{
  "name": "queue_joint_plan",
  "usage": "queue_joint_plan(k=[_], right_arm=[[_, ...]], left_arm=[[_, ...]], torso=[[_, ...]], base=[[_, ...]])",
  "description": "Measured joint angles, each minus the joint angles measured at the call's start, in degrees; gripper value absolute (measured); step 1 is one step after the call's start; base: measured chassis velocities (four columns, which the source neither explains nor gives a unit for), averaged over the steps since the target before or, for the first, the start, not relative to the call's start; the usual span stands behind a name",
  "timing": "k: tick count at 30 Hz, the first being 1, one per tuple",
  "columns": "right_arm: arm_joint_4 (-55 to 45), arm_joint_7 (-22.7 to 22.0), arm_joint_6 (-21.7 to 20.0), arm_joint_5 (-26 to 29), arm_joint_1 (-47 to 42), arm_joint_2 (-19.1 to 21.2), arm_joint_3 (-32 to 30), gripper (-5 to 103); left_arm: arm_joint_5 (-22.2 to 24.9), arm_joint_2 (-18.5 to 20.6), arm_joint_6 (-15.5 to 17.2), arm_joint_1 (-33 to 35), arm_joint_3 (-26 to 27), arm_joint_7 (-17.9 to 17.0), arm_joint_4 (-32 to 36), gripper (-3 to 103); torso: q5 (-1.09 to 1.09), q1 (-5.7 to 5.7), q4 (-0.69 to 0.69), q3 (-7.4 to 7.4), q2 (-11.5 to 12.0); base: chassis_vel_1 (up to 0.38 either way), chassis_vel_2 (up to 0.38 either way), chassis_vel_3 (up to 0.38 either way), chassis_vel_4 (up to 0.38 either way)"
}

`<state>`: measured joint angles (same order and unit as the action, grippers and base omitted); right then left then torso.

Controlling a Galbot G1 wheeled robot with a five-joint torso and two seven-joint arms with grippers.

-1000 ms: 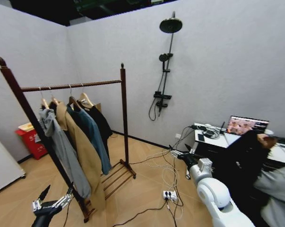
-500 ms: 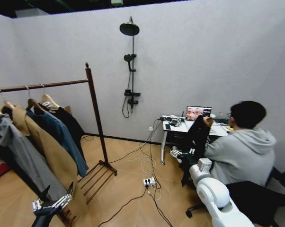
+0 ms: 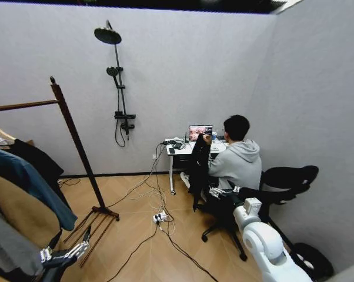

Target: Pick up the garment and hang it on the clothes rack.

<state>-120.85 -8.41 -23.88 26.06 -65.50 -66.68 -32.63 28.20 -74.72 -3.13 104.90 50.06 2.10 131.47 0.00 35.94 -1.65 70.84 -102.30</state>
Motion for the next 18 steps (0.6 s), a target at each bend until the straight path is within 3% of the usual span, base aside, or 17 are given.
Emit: queue_joint_plan(k=[18], right_arm=[[0.9, 0.1, 0.2, -0.3, 0.7, -1.1, 1.0, 100]], left_arm=[[0.0, 0.0, 0.0, 0.0, 0.0, 0.0, 0.0, 100]], torso=[[-0.01, 0.00, 0.00, 0.00, 0.0]], base=[[0.123, -0.141, -0.136, 0.123]])
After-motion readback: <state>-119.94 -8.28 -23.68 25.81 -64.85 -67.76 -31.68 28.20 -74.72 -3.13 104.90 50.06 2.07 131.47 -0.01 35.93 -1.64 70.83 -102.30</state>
